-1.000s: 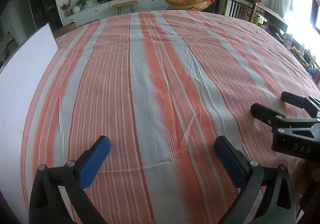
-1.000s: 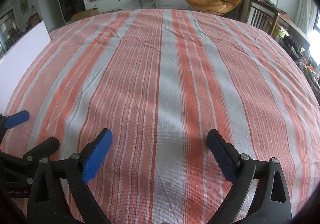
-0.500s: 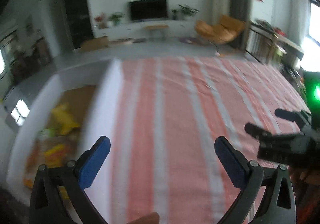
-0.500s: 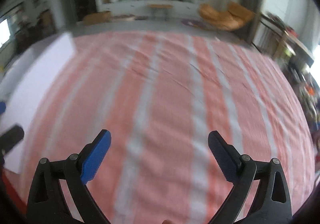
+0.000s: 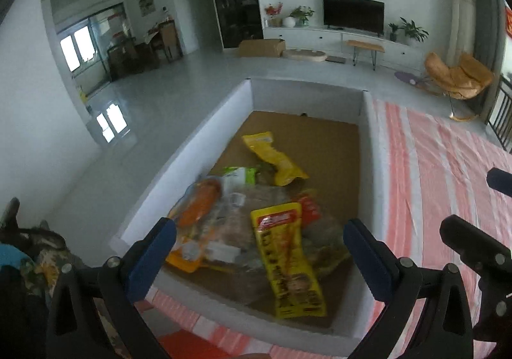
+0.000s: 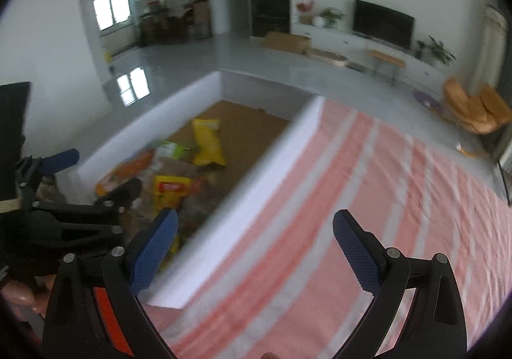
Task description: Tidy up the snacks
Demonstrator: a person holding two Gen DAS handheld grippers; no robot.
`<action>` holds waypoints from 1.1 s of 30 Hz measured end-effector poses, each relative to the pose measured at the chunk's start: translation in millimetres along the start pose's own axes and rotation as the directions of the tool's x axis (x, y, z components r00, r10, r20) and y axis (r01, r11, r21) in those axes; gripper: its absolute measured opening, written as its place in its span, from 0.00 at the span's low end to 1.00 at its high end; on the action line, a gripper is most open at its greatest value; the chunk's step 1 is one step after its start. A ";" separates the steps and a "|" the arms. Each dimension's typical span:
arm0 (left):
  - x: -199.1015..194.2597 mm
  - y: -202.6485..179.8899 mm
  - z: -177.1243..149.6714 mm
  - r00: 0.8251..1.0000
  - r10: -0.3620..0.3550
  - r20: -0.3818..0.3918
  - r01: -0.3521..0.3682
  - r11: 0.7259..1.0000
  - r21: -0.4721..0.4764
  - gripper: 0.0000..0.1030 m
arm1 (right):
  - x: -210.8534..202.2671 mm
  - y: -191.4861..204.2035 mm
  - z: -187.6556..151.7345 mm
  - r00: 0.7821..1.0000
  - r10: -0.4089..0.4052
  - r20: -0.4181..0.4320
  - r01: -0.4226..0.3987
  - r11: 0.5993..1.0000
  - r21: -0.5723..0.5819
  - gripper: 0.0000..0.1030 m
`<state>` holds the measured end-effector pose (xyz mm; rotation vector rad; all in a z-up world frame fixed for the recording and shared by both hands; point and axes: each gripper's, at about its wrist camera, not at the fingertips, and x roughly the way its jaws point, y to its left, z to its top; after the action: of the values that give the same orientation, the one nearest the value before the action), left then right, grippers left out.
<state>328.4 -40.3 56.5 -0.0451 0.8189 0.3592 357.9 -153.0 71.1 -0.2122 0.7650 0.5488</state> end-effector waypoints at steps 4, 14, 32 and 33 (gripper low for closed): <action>-2.6 20.8 -3.2 1.000 0.024 0.015 -0.024 0.999 -0.024 1.00 | 4.4 17.9 7.6 1.000 -0.002 0.004 0.003 0.999 -0.039 0.96; -1.6 39.0 -3.0 0.999 0.053 0.000 -0.053 0.996 -0.077 1.00 | 13.7 26.8 13.7 0.999 -0.010 -0.039 0.010 1.000 -0.011 0.96; -3.3 44.2 1.0 0.997 0.075 0.003 -0.074 0.993 -0.089 1.00 | 25.3 39.2 13.9 0.997 -0.029 -0.074 0.027 0.999 -0.031 0.96; -3.1 44.8 1.2 0.997 0.077 0.003 -0.076 0.993 -0.090 1.00 | 25.4 39.7 14.0 0.997 -0.030 -0.074 0.028 0.999 -0.033 0.96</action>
<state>312.5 1.0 64.0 -0.0969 0.7996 0.4685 359.7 -104.4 63.6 -0.2738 0.8249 0.5280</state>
